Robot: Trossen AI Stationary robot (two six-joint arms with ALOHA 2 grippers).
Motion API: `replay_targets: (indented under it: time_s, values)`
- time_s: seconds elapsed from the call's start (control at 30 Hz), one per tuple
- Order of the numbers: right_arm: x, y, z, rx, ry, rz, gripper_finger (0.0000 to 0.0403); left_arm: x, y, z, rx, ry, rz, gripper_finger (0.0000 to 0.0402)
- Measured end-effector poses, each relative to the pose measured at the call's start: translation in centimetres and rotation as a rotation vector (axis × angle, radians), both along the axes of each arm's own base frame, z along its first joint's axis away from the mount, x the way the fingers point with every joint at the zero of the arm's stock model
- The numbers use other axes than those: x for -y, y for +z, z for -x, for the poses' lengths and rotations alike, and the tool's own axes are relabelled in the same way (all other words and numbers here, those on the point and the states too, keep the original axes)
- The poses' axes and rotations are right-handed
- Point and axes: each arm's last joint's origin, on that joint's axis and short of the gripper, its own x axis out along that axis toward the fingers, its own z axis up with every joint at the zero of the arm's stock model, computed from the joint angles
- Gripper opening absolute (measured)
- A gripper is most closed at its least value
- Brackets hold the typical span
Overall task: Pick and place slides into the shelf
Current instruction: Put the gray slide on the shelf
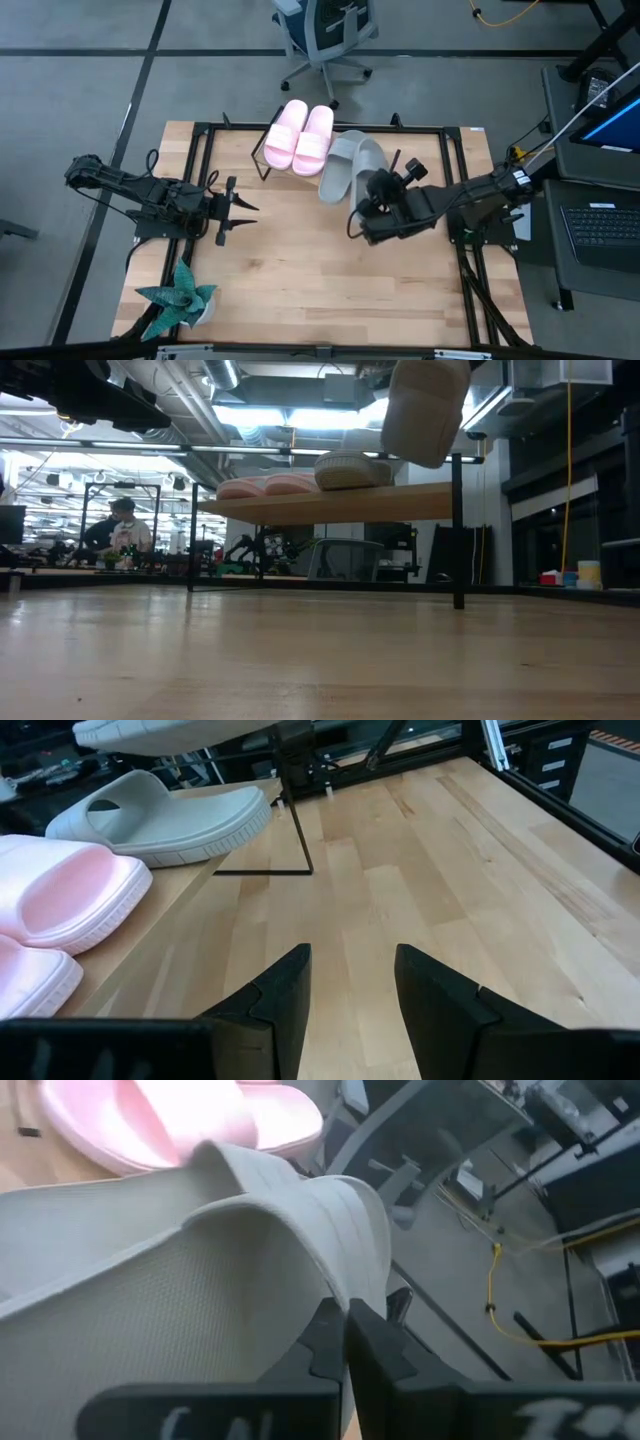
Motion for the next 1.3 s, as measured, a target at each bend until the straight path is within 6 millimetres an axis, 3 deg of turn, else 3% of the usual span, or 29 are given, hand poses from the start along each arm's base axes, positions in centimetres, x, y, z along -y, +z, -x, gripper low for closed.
replay_targets:
  time_s: [0.6, 1.3]
  values:
    - [2.2, -1.5, -1.5, -0.072, -0.083, -0.038, 0.0006, 0.0, 0.0, 0.0, 0.0, 0.0, 0.0, 0.0139]
    - [3.1, -1.4, -1.6, -0.084, -0.094, 0.012, 0.0006, 0.0, 0.0, 0.0, 0.0, 0.0, 0.0, 0.0139]
